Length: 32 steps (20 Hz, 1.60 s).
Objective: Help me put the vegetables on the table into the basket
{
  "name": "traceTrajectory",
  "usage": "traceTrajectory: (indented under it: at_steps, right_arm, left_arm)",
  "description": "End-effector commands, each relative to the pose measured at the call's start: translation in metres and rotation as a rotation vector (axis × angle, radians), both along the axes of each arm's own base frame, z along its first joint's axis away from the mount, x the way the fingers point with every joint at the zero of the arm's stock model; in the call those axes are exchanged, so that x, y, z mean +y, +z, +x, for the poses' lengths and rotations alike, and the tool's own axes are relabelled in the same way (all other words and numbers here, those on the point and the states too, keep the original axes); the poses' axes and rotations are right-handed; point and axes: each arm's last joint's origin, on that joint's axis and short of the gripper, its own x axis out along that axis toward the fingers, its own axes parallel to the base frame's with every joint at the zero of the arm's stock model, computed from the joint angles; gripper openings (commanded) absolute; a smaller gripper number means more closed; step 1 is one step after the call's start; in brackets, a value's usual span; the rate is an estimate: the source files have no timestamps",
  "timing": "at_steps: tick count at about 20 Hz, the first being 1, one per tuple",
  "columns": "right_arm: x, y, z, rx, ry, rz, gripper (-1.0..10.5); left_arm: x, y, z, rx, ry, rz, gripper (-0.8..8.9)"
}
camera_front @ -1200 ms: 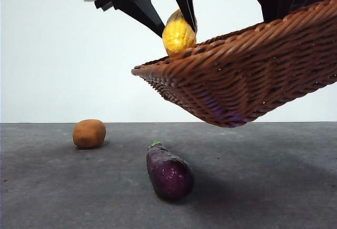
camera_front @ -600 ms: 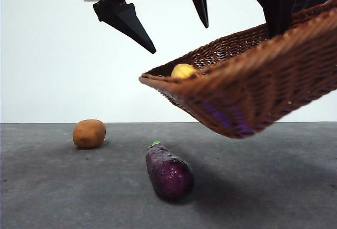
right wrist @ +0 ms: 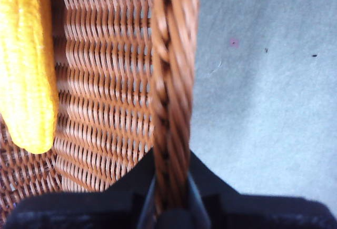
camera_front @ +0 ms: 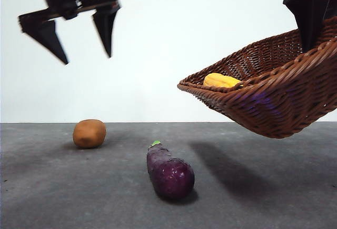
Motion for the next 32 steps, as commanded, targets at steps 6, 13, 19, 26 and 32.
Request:
traceTrajectory:
  at_steps: [6,13,19,26,32]
  right_arm:
    - [-0.002,0.001,-0.001,-0.007,0.014,0.006,-0.2]
    - [-0.002,0.001,-0.002,0.007,0.017,0.001,-0.2]
    - [-0.002,0.001,-0.002,0.004,0.019,0.001,-0.2]
    - [-0.002,0.001,-0.001,-0.005,0.022,0.003,-0.2]
    - [-0.001,0.001,-0.001,-0.010,0.022,0.005,-0.2]
  left_arm:
    - [0.011,-0.080,0.059,0.102,0.030,0.065,4.74]
    - [0.011,-0.116,0.078,0.124,0.044,0.071,4.76]
    - [0.010,-0.134,0.084,0.148,0.037,0.082,4.68]
    - [0.009,-0.136,0.087,0.129,0.041,0.083,-0.09]
    - [0.006,-0.125,0.079,0.207,-0.019,-0.123,-0.09]
